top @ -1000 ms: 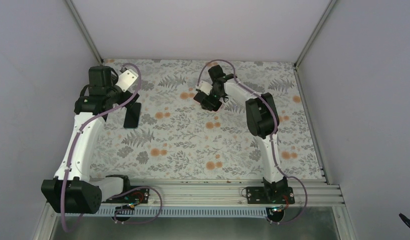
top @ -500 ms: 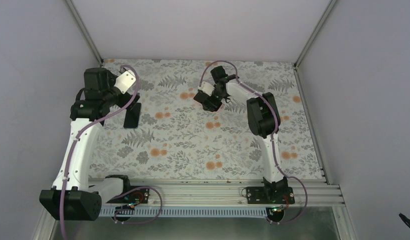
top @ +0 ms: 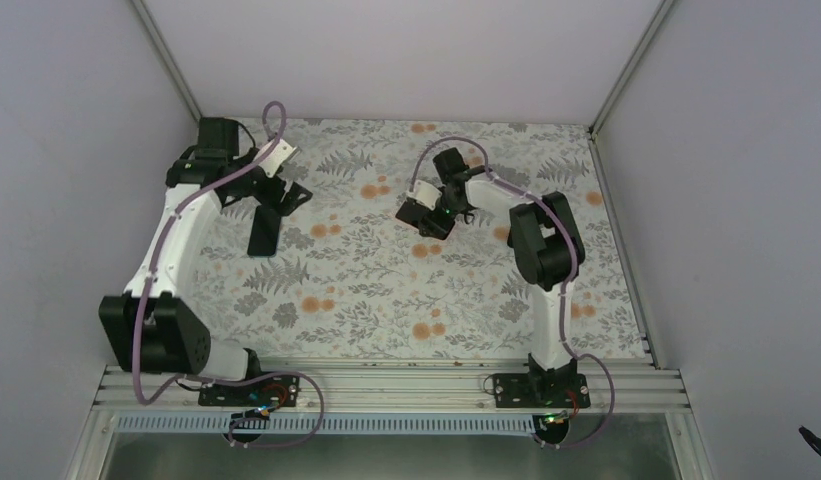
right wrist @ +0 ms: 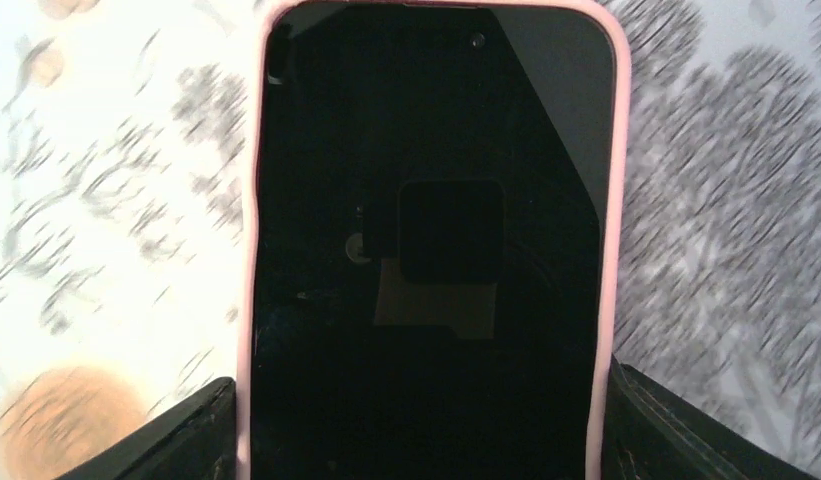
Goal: Take the phone out of the phone case
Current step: Pick up the phone at the center of the board.
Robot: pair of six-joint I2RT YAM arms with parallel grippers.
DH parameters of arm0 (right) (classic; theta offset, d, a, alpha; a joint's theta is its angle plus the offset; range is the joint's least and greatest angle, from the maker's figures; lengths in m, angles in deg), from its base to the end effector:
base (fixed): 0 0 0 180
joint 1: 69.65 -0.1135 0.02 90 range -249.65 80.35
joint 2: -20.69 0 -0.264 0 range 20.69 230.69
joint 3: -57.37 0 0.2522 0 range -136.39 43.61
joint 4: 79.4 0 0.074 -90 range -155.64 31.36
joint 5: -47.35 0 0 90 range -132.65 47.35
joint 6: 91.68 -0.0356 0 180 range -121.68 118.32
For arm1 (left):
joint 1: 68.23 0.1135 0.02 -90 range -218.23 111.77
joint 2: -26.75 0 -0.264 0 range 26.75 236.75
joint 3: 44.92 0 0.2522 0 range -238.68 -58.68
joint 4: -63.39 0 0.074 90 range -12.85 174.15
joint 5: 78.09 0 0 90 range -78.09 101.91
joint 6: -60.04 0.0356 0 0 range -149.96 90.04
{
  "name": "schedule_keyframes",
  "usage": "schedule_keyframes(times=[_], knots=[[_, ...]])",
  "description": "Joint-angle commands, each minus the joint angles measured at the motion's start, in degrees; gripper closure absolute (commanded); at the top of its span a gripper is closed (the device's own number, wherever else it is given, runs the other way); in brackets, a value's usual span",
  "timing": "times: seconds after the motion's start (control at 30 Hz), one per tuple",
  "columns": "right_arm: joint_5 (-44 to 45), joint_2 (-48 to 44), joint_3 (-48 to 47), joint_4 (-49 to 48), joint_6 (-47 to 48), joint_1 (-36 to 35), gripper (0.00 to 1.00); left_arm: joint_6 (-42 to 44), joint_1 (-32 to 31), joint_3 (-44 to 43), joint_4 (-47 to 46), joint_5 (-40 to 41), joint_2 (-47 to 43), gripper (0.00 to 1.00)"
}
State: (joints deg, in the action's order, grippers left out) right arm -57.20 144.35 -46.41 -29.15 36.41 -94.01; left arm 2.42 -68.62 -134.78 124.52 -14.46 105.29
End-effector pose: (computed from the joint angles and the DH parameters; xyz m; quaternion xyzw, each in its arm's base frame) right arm 0.3975 0.1898 0.1455 -0.5252 0.8242 0.1034 0.1848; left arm 0.2831 -0.0177 0.3408 0.3331 0.8551 -0.1137 0.3806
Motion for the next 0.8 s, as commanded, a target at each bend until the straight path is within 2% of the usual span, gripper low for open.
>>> schedule_keyframes(times=[0.0, 0.2, 0.3, 0.53, 0.77], knots=[[2.15, -10.7, 7.23, -4.62, -1.19, -3.79, 0.44, -1.47, 0.25, -4.94, 7.29, -17.01, 7.38, 0.0], [6.43, -20.83, 9.98, -8.47, -2.52, -14.31, 0.48, 0.16, 0.22, -16.86, 22.6, -34.8, 22.7, 0.01], [7.77, -22.8, 8.3, -9.36, -3.43, -18.5, 0.49, 2.21, 0.03, -21.19, 27.79, -39.55, 28.5, 0.01], [10.12, -21.22, 2.92, -11.0, -4.18, -23.54, 0.49, 2.53, -0.04, -20.52, 28.58, -41.13, 31.67, 0.01], [12.47, -17.66, -1.91, -13.43, -5.61, -24.76, 0.49, 5.04, -0.19, -17.44, 30.39, -42.42, 31.73, 0.1]])
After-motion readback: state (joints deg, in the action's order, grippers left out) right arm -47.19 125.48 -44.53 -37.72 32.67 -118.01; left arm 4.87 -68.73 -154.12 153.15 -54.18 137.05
